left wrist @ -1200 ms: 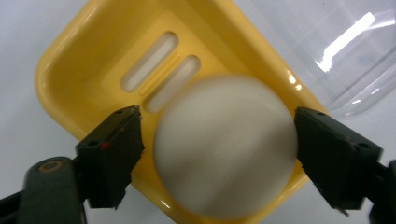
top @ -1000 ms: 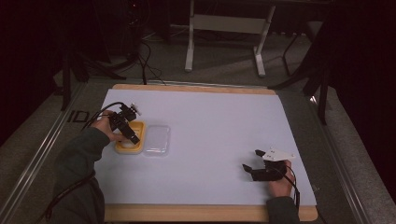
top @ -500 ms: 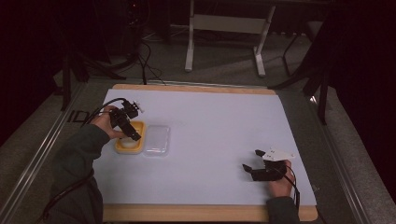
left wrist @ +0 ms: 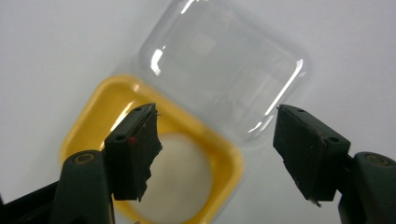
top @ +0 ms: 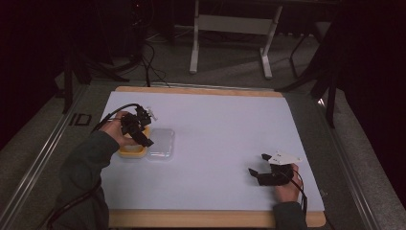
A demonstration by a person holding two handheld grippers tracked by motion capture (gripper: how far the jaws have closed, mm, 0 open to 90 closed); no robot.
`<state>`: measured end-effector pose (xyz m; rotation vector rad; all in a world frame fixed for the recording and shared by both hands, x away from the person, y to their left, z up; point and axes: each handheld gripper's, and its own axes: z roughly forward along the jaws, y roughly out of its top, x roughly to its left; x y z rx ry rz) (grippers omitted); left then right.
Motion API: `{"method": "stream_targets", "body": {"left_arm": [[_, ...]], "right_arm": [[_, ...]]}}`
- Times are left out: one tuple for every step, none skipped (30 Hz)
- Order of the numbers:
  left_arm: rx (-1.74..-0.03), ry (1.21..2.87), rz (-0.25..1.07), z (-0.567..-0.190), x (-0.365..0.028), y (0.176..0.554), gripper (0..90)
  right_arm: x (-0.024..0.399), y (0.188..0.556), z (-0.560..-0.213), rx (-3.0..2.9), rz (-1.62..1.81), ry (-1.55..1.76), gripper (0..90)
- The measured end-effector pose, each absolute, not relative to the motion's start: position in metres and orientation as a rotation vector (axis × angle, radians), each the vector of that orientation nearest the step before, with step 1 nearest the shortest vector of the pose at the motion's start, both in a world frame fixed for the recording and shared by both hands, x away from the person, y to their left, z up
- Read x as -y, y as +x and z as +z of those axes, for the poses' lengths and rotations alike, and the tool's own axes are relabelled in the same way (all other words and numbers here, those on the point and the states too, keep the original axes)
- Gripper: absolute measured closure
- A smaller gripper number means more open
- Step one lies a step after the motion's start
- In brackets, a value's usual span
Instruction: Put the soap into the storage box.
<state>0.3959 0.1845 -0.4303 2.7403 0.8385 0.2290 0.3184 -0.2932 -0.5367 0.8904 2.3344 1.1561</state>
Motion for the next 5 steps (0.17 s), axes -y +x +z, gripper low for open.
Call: {"method": "stream_targets", "body": {"left_arm": [[-0.822,2.74,0.241,-0.432,-0.181,0.392,32.9],[-0.805,2.735,0.262,-0.434,-0.177,0.387,33.3],[-0.792,2.713,0.27,-0.437,-0.174,0.381,33.2],[-0.77,2.687,0.272,-0.44,-0.172,0.375,33.2],[-0.77,2.687,0.272,-0.44,-0.172,0.375,33.2]], "right_arm": [[0.293,0.319,-0.537,-2.334,1.156,0.892,17.6],[0.293,0.319,-0.537,-2.334,1.156,0.893,17.6],[0.293,0.319,-0.537,-2.332,1.156,0.895,17.6],[0.294,0.319,-0.537,-2.331,1.157,0.899,17.6],[0.294,0.319,-0.537,-2.333,1.156,0.904,17.6]]}}
